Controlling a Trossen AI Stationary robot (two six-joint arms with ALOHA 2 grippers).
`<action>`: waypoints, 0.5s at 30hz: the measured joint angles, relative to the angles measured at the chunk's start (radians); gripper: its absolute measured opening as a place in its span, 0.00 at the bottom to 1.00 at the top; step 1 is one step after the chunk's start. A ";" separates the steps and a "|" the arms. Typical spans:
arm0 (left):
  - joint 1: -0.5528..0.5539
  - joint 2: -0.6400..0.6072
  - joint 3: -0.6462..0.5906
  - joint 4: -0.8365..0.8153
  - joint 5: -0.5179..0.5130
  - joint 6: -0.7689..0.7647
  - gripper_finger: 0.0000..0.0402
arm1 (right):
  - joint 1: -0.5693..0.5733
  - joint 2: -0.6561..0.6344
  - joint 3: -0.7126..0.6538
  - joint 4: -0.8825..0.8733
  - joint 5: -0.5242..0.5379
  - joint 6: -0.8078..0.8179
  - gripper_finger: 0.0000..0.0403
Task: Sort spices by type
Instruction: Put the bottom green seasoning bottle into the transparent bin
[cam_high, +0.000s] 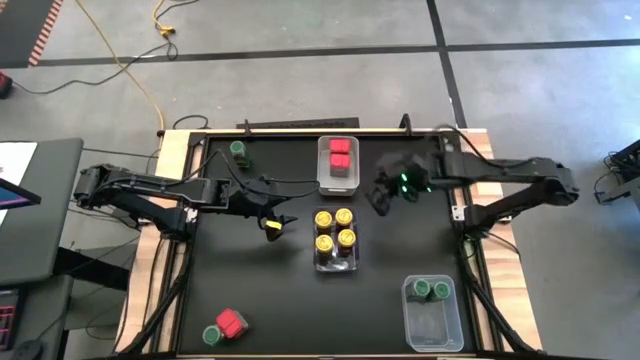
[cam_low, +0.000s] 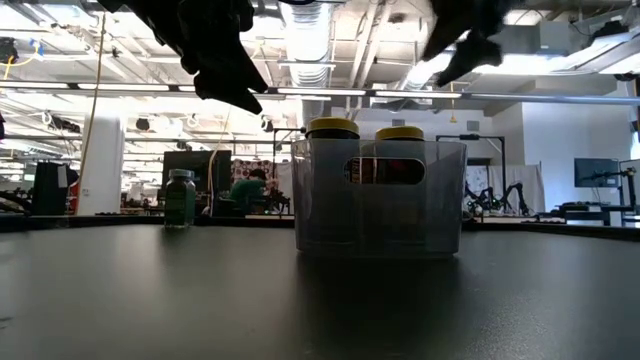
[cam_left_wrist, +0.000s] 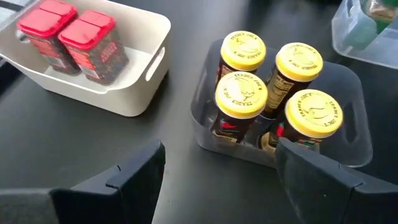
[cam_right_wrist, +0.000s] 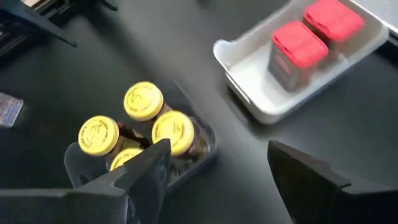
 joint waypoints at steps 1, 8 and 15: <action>-0.002 0.000 0.000 0.000 0.010 -0.008 0.72 | 0.039 -0.020 -0.014 -0.014 0.045 0.051 0.73; -0.023 0.000 0.000 -0.009 0.073 -0.061 0.72 | 0.324 -0.098 -0.029 -0.167 0.257 0.436 0.73; -0.082 0.000 0.044 -0.093 0.069 -0.090 0.72 | 0.556 -0.067 -0.029 -0.333 0.420 0.717 0.73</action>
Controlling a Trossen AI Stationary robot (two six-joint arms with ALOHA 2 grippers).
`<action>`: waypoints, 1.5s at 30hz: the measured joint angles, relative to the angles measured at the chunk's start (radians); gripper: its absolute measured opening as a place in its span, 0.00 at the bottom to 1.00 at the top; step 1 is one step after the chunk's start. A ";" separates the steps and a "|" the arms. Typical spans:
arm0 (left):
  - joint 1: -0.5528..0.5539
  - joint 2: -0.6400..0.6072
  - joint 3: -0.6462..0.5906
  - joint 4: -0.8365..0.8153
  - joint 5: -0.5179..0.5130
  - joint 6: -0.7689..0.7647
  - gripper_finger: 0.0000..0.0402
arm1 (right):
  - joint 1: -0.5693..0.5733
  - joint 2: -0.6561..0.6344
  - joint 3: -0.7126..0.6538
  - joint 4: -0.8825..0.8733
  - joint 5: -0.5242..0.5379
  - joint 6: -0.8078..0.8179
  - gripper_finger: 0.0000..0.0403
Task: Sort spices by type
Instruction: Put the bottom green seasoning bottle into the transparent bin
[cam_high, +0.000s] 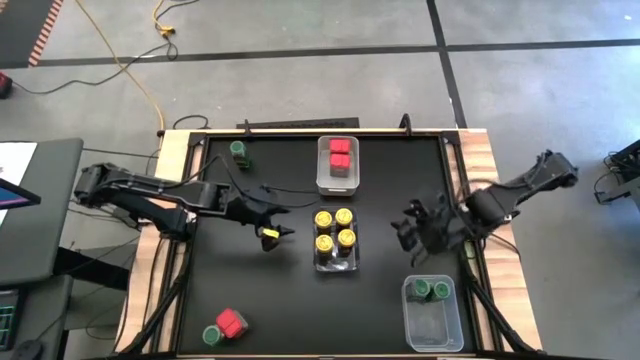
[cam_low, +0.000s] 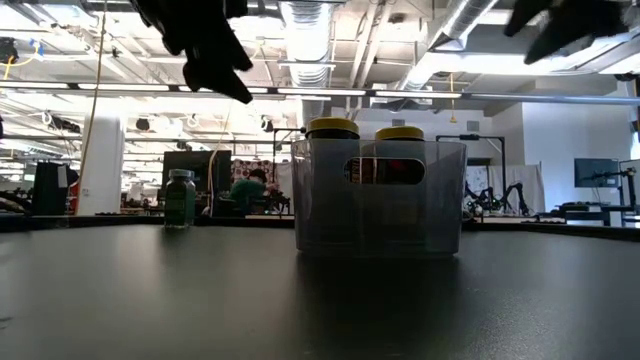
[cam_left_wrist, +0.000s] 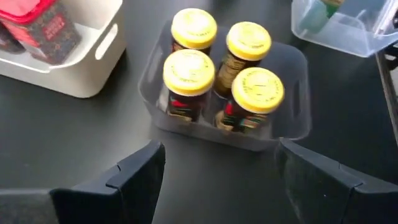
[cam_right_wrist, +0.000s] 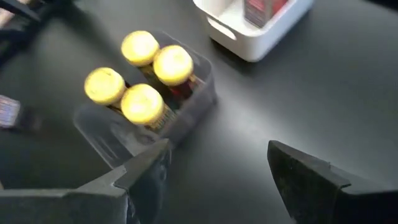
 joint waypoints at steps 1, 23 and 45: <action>-0.012 0.000 0.009 -0.014 -0.010 -0.012 0.72 | 0.022 0.011 0.000 -0.027 0.014 0.035 0.73; -0.254 0.000 0.332 -0.589 -0.198 -0.447 0.72 | 0.319 0.002 -0.192 0.026 0.019 0.071 0.73; -0.662 0.073 0.334 -0.718 -0.173 -1.123 0.72 | 0.146 -0.249 -0.364 0.238 0.025 -0.263 0.73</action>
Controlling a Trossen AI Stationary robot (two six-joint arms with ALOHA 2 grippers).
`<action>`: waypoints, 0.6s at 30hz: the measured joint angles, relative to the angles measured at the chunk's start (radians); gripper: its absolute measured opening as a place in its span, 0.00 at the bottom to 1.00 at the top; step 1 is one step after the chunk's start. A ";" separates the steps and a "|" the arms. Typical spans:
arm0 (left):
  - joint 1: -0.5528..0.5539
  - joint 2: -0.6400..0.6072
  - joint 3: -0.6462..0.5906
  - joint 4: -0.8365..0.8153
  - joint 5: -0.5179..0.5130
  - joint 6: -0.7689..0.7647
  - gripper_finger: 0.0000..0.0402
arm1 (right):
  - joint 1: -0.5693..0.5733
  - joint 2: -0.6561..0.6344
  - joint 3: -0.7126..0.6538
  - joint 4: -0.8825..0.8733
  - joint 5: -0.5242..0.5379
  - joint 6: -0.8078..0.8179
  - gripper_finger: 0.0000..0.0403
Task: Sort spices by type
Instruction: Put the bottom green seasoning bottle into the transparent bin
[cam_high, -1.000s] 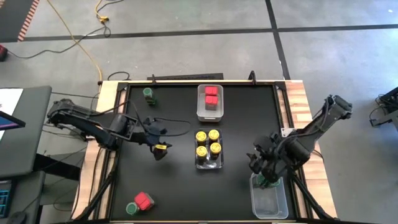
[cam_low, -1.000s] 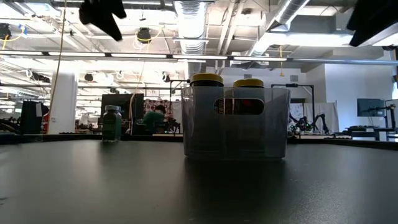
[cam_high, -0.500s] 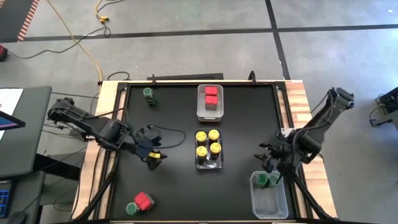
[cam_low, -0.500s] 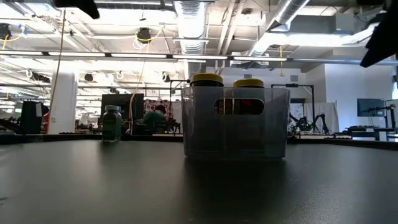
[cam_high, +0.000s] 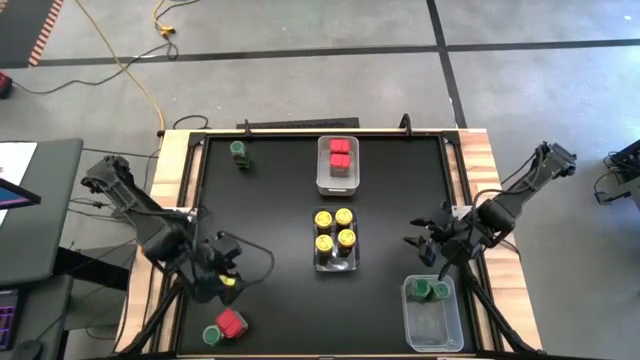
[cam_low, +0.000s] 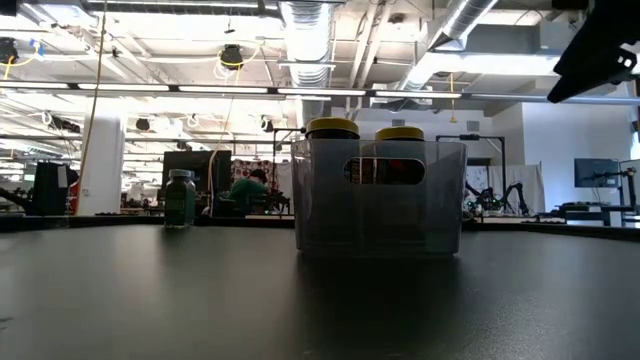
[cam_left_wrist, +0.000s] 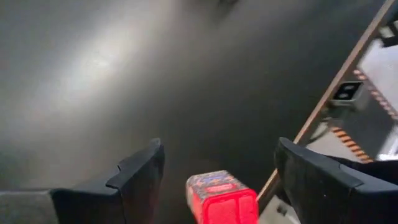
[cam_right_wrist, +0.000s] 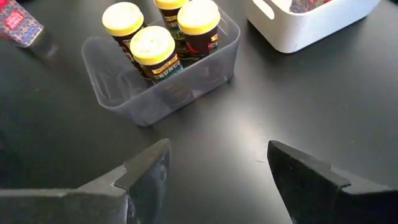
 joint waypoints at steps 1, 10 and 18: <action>-0.012 0.007 0.000 -0.013 0.000 -0.025 0.72 | -0.004 0.000 0.000 0.006 -0.001 -0.005 0.73; -0.038 0.014 0.000 -0.046 0.000 -0.062 0.72 | -0.054 0.000 0.000 0.004 -0.002 -0.007 0.73; -0.038 0.014 -0.002 -0.047 -0.001 -0.046 0.72 | -0.079 0.000 0.000 0.041 -0.005 -0.002 0.73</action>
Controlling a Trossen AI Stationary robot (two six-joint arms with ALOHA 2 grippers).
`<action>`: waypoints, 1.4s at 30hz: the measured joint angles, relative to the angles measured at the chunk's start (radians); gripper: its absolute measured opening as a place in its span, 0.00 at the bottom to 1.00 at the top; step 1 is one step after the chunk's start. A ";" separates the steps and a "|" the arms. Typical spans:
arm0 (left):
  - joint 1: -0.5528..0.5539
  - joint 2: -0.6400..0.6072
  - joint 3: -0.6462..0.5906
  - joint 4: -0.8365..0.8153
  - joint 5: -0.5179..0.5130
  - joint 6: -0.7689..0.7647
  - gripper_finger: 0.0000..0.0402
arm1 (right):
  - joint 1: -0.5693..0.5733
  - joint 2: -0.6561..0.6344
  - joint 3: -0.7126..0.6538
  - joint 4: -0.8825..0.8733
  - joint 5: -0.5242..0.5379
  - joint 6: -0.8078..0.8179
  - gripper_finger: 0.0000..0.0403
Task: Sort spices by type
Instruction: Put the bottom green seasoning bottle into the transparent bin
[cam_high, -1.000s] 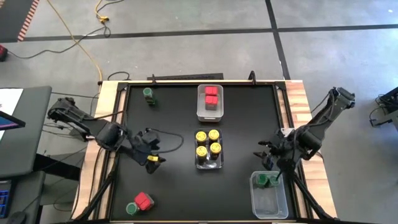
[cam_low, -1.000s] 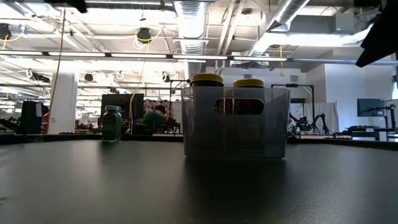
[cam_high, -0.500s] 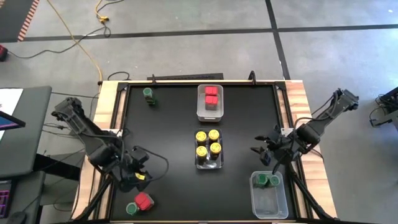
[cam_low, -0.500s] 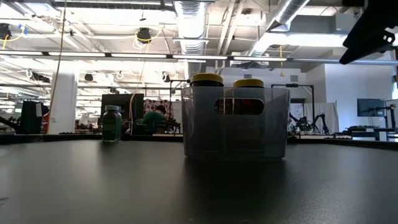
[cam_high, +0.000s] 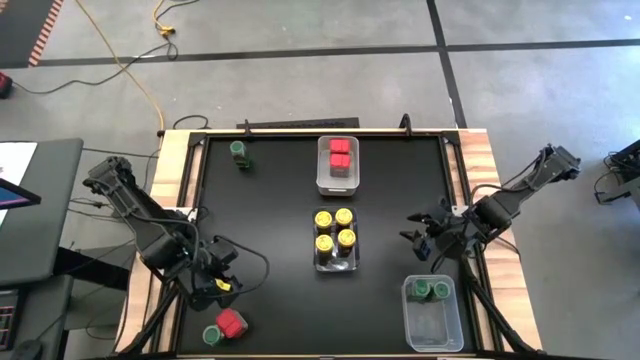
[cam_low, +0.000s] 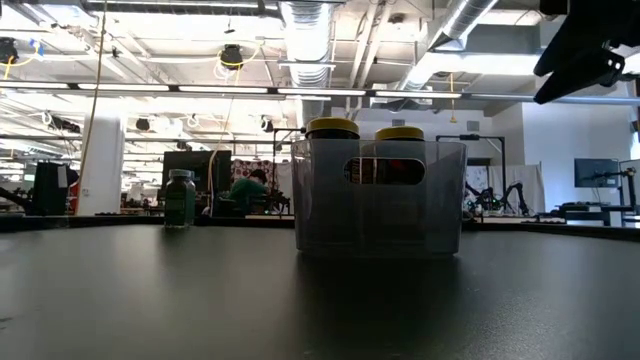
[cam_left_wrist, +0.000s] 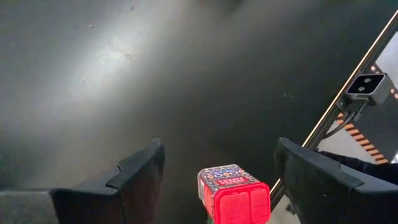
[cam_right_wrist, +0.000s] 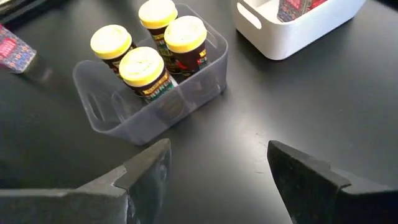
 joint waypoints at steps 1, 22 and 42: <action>0.000 0.000 0.000 0.000 0.000 0.008 0.72 | 0.000 0.000 0.000 0.007 0.000 -0.003 0.73; 0.073 0.007 0.000 -0.085 -0.007 0.129 0.72 | -0.034 0.002 0.000 0.030 0.001 -0.006 0.73; 0.133 0.007 0.000 -0.068 0.002 0.277 0.72 | -0.051 0.002 0.000 0.031 -0.001 -0.007 0.73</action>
